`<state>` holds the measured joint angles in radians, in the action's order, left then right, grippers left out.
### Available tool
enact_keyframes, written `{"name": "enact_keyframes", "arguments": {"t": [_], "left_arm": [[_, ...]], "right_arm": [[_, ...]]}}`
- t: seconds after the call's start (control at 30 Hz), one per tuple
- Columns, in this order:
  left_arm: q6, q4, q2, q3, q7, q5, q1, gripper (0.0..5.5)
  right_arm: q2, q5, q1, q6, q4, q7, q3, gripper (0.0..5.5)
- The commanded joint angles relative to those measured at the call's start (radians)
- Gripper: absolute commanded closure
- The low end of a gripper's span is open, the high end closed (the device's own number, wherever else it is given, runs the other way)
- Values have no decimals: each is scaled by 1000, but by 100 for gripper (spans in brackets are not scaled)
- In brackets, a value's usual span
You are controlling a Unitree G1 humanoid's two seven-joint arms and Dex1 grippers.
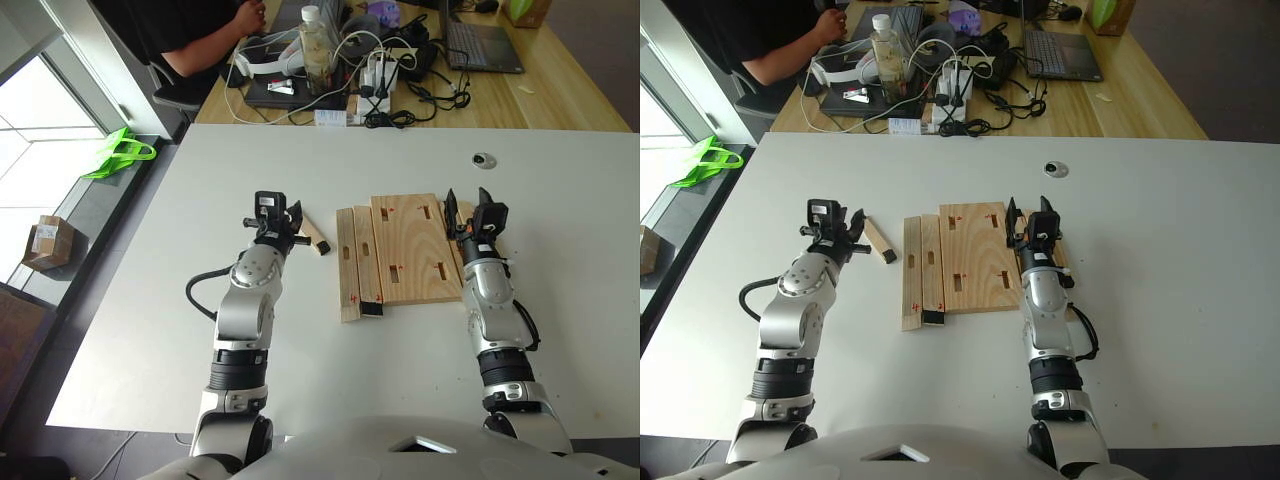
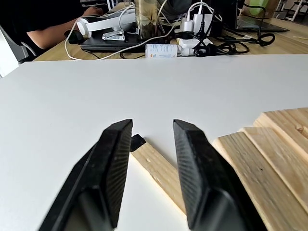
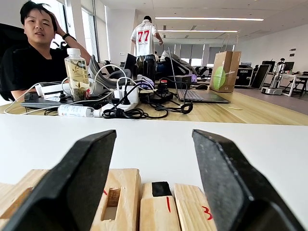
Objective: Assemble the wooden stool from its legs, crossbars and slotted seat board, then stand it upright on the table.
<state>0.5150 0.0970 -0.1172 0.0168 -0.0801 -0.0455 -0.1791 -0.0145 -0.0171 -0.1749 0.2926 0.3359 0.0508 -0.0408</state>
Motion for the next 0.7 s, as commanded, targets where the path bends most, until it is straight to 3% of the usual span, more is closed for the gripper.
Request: {"name": "enact_keyframes", "arguments": {"t": [0.03, 0.7], "left_arm": [[29, 14, -4, -14, 2, 14, -17, 421], [-94, 51, 38, -38, 40, 40, 11, 421]], "right_arm": [[8, -7, 8, -3, -14, 4, 7, 254], [0, -14, -10, 3, -11, 23, 9, 257]]}}
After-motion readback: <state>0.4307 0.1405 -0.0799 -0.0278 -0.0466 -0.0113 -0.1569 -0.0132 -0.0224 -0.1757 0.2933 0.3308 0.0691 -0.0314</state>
